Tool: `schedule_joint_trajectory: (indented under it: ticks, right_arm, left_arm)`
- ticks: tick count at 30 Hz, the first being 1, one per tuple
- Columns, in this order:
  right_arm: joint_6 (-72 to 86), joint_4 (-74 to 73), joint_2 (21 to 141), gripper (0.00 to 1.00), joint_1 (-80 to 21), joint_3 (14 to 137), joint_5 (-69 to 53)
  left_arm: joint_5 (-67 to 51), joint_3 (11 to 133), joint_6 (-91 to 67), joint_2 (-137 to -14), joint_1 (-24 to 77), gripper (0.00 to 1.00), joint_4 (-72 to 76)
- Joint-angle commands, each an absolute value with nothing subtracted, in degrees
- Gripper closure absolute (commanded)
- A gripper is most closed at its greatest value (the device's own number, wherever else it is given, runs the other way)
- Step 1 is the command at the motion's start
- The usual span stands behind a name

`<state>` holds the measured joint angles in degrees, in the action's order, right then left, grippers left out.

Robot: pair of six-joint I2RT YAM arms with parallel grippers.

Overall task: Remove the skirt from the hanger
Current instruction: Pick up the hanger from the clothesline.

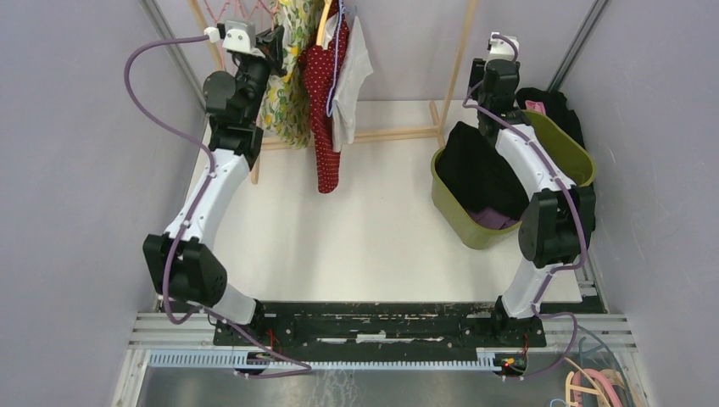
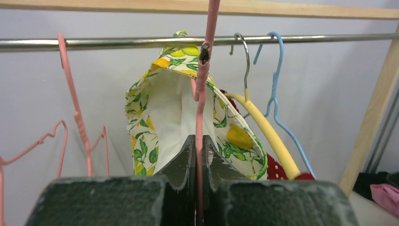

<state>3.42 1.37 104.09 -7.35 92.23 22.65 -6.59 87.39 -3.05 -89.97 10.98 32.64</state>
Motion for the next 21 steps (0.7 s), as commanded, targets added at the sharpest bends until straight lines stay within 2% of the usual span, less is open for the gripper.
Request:
schedule_joint_trajectory:
  ticks: [1, 11, 21]
  right_arm:
    - [4.1, 2.0, 101.2, 0.38, -7.6, 91.7, 20.7]
    - [3.6, -1.0, 97.6, 0.39, -10.5, 91.9, 10.7]
    - [2.4, -6.2, 90.7, 0.39, -21.9, 93.4, 4.4]
  left_arm:
    - [-7.5, 82.4, 2.4, -81.3, 11.0, 0.97, 30.3]
    - [-8.2, 73.9, 5.0, -68.6, 11.0, 0.97, 11.9]
    - [-5.7, 64.8, 8.6, -54.2, 11.1, 0.97, 0.1]
